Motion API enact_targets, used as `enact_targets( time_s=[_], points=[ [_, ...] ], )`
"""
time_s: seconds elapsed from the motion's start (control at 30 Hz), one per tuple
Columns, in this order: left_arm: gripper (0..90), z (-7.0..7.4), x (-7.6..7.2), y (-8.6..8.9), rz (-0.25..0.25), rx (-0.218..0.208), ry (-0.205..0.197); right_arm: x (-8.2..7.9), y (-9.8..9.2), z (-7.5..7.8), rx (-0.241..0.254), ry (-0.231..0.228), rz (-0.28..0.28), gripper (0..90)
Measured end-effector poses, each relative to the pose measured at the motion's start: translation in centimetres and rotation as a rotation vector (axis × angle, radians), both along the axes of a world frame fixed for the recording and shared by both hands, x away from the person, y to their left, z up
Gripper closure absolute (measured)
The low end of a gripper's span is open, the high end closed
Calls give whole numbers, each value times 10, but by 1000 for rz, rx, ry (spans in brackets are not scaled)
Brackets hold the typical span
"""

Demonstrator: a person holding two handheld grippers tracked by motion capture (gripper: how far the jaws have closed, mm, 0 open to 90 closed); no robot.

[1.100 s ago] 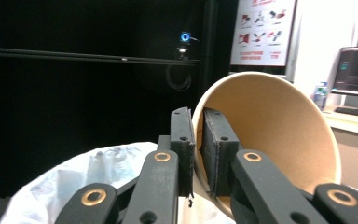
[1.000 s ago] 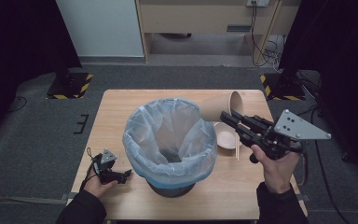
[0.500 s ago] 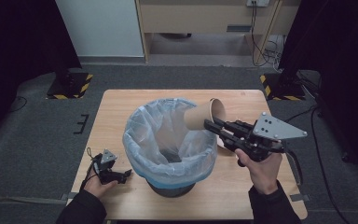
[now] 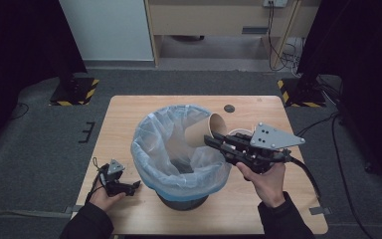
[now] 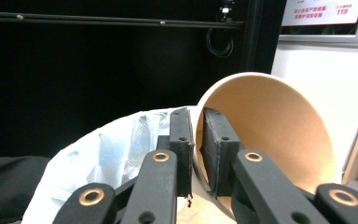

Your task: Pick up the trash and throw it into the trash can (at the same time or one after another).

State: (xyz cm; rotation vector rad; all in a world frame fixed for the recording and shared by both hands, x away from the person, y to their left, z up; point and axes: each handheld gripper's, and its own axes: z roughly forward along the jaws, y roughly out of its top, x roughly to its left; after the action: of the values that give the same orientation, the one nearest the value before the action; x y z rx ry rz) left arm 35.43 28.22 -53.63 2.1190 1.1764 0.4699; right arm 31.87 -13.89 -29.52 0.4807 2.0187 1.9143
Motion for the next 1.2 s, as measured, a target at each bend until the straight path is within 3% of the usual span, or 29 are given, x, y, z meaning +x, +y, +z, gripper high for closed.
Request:
enact_targets(
  time_s=[0.2,0.43,0.6,0.7,0.87,1.03,1.2],
  points=[
    [0,0,0,0,0,0,0,2,3,-2,11,32,27,681],
    [0,0,0,0,0,0,0,2,-16,9,71,-5,-42,594],
    [0,0,0,0,0,-1,-2,6,-43,14,113,-27,-171,514],
    [0,0,0,0,0,0,0,11,-57,13,109,-36,-256,492],
    [0,0,0,0,0,0,0,23,-80,4,134,4,-353,462],
    [0,0,0,0,0,0,0,39,-93,-15,76,46,-464,437],
    [0,0,0,0,0,0,0,55,-100,-37,42,113,-520,423]
  ],
)
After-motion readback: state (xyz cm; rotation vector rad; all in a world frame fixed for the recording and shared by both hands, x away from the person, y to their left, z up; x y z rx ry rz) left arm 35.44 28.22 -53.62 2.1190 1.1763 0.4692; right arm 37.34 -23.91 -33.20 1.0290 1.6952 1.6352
